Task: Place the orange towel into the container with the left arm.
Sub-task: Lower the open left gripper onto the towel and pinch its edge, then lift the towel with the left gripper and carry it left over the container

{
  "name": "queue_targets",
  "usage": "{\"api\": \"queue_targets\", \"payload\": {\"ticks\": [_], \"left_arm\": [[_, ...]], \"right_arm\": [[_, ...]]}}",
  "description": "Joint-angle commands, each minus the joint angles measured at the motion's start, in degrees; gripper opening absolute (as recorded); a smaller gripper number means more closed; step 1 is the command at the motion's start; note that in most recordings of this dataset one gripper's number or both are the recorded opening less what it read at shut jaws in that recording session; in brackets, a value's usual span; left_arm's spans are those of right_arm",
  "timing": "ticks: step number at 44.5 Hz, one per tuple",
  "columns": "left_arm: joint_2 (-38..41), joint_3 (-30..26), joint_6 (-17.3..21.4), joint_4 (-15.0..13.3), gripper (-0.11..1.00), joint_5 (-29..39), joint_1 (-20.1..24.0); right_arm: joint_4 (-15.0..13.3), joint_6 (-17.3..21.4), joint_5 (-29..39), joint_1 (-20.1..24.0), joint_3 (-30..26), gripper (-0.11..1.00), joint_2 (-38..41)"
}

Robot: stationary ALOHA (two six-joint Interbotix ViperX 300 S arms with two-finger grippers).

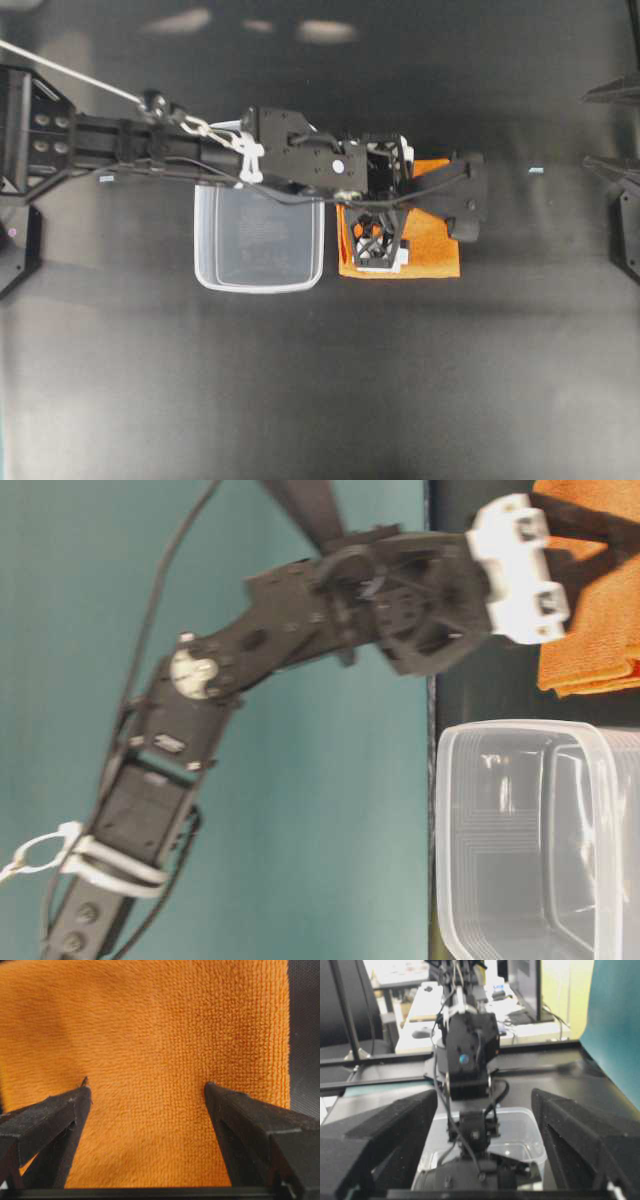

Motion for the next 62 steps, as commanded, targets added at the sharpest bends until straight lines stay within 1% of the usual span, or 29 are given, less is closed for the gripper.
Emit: {"api": "queue_targets", "payload": {"ticks": [1,8,10,12,15,20,23,25,33,39,44,50,54,59,62], "left_arm": [[0.18,-0.26,0.09,0.09,0.91,-0.35,-0.62],[0.18,0.00,0.00,0.09,0.88,-0.44,-1.14],[0.09,0.18,0.00,0.18,0.84,-0.53,-1.23],[0.00,0.18,0.09,0.09,0.78,-0.62,-1.23],[0.00,0.18,0.00,0.18,0.63,-0.70,-1.32],[-0.09,-0.09,0.09,0.18,0.29,-1.23,-1.41],[-0.35,-0.35,0.09,0.18,0.11,-1.14,-1.41],[-1.32,-0.70,0.09,0.09,0.05,-0.97,-1.23],[-6.24,-2.02,0.09,0.09,0.05,1.05,-0.79],[-12.92,-3.25,0.09,0.18,0.05,5.89,-1.05],[-19.95,-2.02,0.09,0.09,0.05,9.84,-0.70],[-26.89,1.76,0.00,0.09,0.05,14.94,0.18],[-31.38,6.94,-0.18,0.09,0.05,16.87,0.70],[-35.33,14.24,-0.35,0.18,0.05,16.08,0.79],[-37.35,18.46,-0.62,0.18,0.05,14.41,0.79]], "right_arm": [[0.18,0.09,-0.26,-0.09,-0.44,0.74,0.26],[0.18,0.00,-0.35,-0.09,-0.53,0.74,-0.09],[0.18,0.00,-0.44,-0.09,-0.53,0.74,-0.18],[0.18,0.00,-0.53,-0.18,-0.70,0.74,-0.26],[0.18,0.09,-0.62,-0.09,-0.79,0.74,-0.35],[0.18,0.09,-0.70,-0.09,-0.88,0.74,-0.62],[0.18,0.09,-0.62,-0.09,-0.97,0.74,-0.79],[0.18,0.09,-0.70,-0.09,-0.97,0.73,-0.97],[0.18,0.00,-0.70,0.35,-1.14,0.74,-1.76],[0.18,0.00,-0.44,0.35,-1.32,0.74,-1.93],[0.18,0.00,-0.26,0.35,-1.32,0.73,-2.02],[0.18,0.00,-0.26,0.35,-1.32,0.74,-2.20],[0.18,0.00,-0.26,0.26,-1.41,0.73,-2.29],[0.18,0.00,-0.26,0.35,-1.41,0.73,-2.46],[0.18,0.09,-0.26,0.26,-1.41,0.73,-2.46]]}}
